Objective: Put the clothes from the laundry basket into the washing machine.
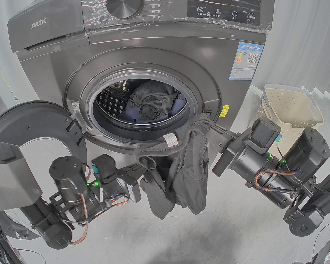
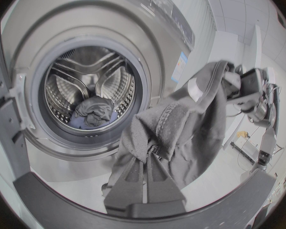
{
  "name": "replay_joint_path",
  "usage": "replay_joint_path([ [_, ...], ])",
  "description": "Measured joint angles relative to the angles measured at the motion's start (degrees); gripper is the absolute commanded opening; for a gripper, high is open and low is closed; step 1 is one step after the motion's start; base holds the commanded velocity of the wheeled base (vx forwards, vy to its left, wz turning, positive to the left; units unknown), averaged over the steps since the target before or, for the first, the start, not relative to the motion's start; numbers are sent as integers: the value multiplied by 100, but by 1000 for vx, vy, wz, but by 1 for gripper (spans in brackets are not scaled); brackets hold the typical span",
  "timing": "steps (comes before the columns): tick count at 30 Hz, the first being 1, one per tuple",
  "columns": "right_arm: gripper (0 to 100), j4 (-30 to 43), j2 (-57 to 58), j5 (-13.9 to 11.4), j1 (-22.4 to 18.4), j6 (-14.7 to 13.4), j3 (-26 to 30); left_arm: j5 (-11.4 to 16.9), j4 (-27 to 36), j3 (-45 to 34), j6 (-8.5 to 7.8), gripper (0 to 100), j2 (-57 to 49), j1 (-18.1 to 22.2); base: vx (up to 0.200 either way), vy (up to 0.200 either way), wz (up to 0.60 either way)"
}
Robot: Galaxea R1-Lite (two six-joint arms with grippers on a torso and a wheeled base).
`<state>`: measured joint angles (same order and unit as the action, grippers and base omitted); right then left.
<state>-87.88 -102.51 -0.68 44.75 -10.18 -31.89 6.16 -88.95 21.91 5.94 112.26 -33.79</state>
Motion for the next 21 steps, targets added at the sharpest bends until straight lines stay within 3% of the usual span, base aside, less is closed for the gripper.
replay_joint_path([
  [8, 0, -6, -60, 90, 32, -99, 39, 139, 2, -573, 466, 0, -1089, 391, 0, 0, 0],
  [16, 0, -6, -132, 101, -189, -115, 185, 618, 11, -444, 525, 0, -1392, 995, 0, 0, 0],
  [21, 0, -9, -212, 106, -507, -115, 199, 692, 6, -105, 490, 0, -1304, 1206, 0, 0, 0],
])
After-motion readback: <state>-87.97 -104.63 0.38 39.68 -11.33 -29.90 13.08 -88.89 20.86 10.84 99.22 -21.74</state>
